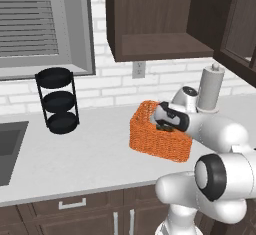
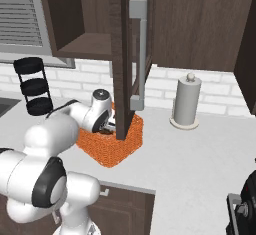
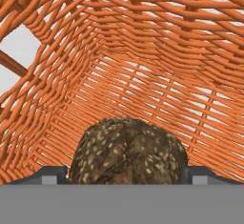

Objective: Open the cabinet, pick up the bread from the cabinet and place it in the basket. Then move the basket to the dining counter.

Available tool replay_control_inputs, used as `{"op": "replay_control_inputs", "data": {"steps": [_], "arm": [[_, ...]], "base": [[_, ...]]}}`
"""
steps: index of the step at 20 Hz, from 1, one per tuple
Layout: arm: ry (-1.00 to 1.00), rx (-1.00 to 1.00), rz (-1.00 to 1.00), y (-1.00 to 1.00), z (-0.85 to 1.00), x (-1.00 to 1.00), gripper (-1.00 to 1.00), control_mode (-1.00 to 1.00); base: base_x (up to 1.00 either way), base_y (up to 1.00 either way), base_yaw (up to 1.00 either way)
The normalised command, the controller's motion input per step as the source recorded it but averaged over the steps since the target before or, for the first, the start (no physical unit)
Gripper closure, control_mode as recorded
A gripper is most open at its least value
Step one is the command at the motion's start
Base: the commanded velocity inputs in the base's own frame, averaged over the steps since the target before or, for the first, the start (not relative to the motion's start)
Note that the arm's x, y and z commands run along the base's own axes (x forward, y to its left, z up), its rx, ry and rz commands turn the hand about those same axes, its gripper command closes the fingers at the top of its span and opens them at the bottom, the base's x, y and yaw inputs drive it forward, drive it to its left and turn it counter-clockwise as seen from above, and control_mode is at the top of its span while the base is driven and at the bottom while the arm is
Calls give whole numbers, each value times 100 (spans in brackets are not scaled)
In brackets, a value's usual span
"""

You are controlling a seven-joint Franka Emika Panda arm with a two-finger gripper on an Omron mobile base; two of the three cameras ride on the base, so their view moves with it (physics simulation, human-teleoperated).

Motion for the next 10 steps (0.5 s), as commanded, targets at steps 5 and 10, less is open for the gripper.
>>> {"op": "replay_control_inputs", "data": {"steps": [5,10], "arm": [[0,0,0,0,-5,25,100,-100],[0,0,0,0,-3,25,100,-100]], "base": [[0,0,0],[0,0,0]]}}
